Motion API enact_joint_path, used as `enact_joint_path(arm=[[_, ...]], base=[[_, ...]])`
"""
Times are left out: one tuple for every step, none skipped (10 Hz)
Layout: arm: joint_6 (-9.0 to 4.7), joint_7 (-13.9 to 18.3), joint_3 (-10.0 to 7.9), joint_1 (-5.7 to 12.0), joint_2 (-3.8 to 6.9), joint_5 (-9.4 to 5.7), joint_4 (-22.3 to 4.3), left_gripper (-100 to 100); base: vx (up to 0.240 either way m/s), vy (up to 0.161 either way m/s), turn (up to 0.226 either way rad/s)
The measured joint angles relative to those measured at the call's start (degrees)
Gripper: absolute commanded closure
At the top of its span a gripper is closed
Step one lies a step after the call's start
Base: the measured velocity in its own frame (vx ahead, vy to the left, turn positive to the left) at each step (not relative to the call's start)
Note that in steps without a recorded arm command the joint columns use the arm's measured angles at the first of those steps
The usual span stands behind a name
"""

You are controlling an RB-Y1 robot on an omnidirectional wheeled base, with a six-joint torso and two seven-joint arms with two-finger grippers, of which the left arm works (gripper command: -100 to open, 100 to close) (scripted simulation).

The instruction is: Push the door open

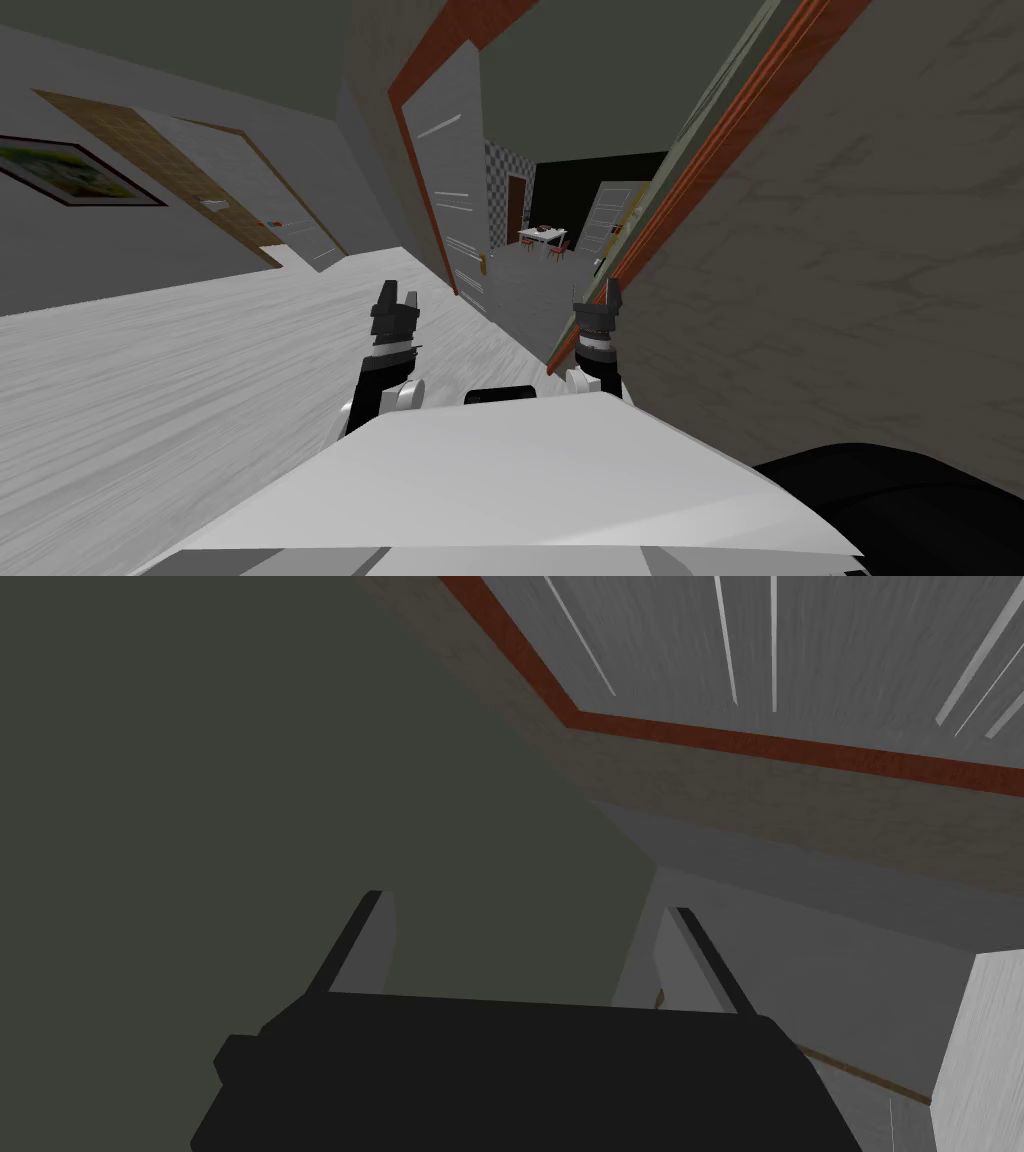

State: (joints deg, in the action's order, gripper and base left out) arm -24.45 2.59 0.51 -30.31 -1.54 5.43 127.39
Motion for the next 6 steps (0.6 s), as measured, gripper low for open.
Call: enact_joint_path(arm=[[-0.13, 0.1, 0.13, 0.57, 0.31, -0.04, -0.9, -100], [-0.24, 0.3, 0.67, 1.34, 0.58, 0.04, -2.3, -100], [-0.30, 0.4, 1.08, 2.12, 0.72, 0.14, -3.5, -100], [-0.13, 0.8, 1.10, 3.54, 1.34, 0.00, -5.1, -100], [-0.01, 1.0, 1.59, 4.54, 1.46, 0.12, -6.5, -100], [-0.28, 1.2, 1.91, 5.13, 1.76, 0.10, -7.8, -100]], base=[[0.114, 0.118, -0.053], [0.085, 0.106, -0.044], [0.093, 0.113, -0.027], [0.106, 0.122, -0.035], [0.087, 0.104, -0.030], [0.080, 0.078, -0.023]])
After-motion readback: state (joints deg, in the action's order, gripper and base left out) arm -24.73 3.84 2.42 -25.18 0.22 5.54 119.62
